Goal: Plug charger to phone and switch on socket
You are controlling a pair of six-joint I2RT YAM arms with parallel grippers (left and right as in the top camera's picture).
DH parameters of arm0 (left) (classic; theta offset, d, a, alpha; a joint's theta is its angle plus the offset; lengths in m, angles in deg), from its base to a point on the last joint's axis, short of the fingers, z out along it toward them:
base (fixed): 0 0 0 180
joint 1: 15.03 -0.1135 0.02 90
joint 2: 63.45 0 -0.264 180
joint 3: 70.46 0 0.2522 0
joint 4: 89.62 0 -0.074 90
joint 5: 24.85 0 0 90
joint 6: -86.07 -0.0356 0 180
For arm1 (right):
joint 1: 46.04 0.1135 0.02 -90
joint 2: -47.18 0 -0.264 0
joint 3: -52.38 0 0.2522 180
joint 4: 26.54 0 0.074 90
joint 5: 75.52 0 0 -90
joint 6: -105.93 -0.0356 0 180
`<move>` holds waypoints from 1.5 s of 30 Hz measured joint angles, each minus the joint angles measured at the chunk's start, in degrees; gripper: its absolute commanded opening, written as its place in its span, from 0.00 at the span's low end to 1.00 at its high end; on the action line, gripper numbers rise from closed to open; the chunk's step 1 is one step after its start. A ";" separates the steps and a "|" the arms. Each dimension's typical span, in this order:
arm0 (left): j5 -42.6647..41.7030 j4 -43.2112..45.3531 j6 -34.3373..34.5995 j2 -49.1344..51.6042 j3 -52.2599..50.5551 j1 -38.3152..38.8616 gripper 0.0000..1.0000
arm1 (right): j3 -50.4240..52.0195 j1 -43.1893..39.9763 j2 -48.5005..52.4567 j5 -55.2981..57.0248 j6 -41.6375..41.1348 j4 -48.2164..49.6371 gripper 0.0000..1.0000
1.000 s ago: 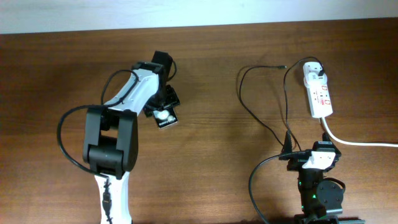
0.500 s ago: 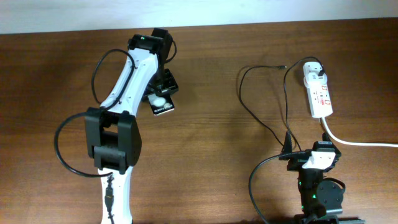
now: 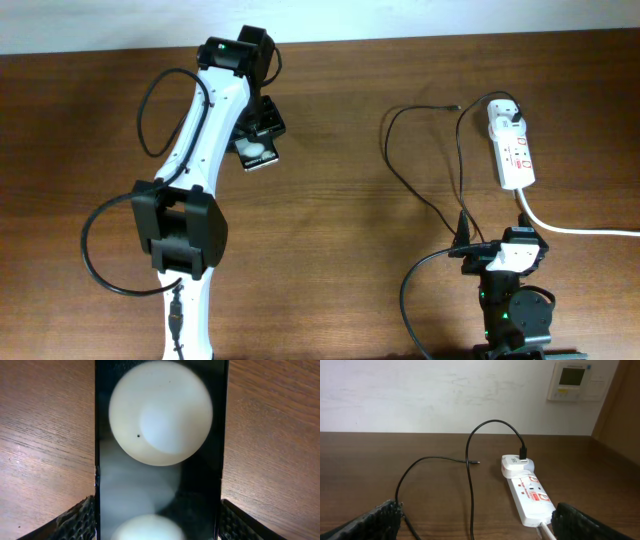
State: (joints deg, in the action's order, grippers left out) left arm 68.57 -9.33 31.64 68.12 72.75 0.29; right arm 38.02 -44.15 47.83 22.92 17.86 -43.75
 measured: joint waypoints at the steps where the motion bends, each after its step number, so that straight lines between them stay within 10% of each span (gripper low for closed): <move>1: -0.02 0.00 0.00 0.00 0.00 0.00 0.63 | 0.00 0.00 0.00 0.00 0.04 0.00 0.99; 11: 0.04 3.45 -0.20 -0.26 -5.27 5.51 0.67 | 0.00 0.00 0.00 0.00 0.04 0.00 0.99; 21: 6.78 -3.93 -3.04 -1.44 -6.93 5.35 0.99 | 0.00 0.00 0.00 0.00 0.02 0.02 0.99; 28: 13.49 -4.24 -3.26 -34.16 -8.68 5.35 0.99 | 0.00 0.00 0.00 0.00 0.00 0.00 0.99; 35: 7.67 27.69 -6.19 -44.17 -54.03 5.18 0.99 | -0.02 0.00 0.04 -0.02 0.00 0.00 0.99; 45: 0.72 34.88 -14.19 -28.79 -56.08 2.05 0.99 | -0.02 0.00 0.04 -0.02 0.02 0.00 0.99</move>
State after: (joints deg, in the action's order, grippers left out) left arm 69.29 25.55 17.46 39.33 16.66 2.34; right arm 38.00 -44.15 47.87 22.90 17.89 -43.75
